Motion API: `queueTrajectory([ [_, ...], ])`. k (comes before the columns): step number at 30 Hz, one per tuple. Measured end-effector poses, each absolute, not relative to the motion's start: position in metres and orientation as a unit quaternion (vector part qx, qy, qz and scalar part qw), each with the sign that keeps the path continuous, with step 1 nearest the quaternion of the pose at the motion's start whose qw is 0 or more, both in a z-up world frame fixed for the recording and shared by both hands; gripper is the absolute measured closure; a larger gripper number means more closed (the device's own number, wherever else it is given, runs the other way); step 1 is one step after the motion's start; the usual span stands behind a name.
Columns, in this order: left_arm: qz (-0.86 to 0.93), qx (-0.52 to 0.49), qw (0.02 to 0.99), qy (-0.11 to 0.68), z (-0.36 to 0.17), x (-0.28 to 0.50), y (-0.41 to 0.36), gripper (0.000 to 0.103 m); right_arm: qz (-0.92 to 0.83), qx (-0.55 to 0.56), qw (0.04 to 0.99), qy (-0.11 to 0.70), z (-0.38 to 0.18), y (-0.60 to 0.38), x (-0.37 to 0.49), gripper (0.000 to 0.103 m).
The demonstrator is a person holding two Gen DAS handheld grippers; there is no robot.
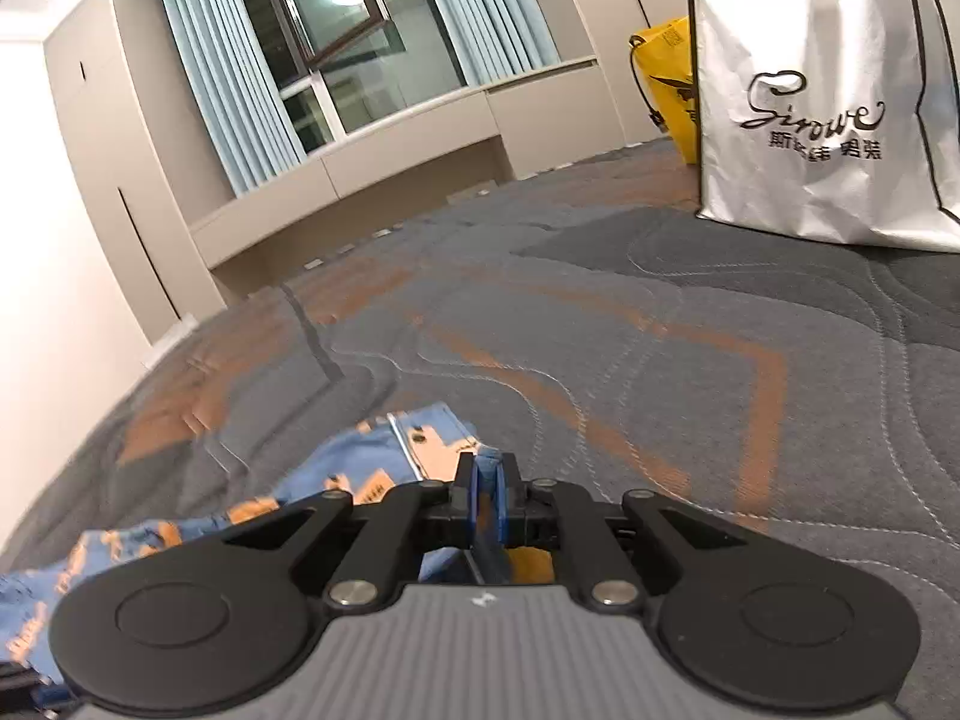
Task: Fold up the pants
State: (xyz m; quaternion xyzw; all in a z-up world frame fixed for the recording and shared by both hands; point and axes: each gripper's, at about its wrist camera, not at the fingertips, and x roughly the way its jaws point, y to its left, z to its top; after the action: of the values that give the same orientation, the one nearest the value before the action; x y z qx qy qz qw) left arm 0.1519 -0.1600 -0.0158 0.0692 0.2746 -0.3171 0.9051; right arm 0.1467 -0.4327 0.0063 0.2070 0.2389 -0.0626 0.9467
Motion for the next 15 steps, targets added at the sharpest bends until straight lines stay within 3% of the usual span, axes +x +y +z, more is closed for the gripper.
queueTrajectory([
  [6,-0.313,0.057,0.907,0.276,-0.013,0.153,-0.152,0.081,-0.079,0.192,0.941,0.267,-0.011,-0.429,0.144,0.096],
  [9,-0.304,0.045,0.912,0.271,-0.008,0.152,-0.144,0.070,-0.085,0.169,0.944,0.270,-0.006,-0.426,0.145,0.089],
  [11,-0.295,0.033,0.917,0.266,-0.005,0.151,-0.139,0.051,-0.093,0.137,0.949,0.267,0.000,-0.421,0.148,0.077],
  [12,-0.287,0.023,0.921,0.262,-0.003,0.151,-0.134,0.047,-0.091,0.127,0.952,0.263,0.005,-0.419,0.151,0.070],
  [13,-0.281,0.016,0.924,0.259,-0.001,0.151,-0.131,0.040,-0.081,0.122,0.954,0.260,0.009,-0.417,0.155,0.056],
  [14,-0.272,0.005,0.928,0.256,0.001,0.151,-0.127,0.032,-0.068,0.117,0.958,0.254,0.014,-0.413,0.160,0.049],
  [15,-0.264,-0.004,0.931,0.253,0.003,0.151,-0.123,0.028,-0.053,0.109,0.960,0.251,0.017,-0.410,0.167,0.046],
])
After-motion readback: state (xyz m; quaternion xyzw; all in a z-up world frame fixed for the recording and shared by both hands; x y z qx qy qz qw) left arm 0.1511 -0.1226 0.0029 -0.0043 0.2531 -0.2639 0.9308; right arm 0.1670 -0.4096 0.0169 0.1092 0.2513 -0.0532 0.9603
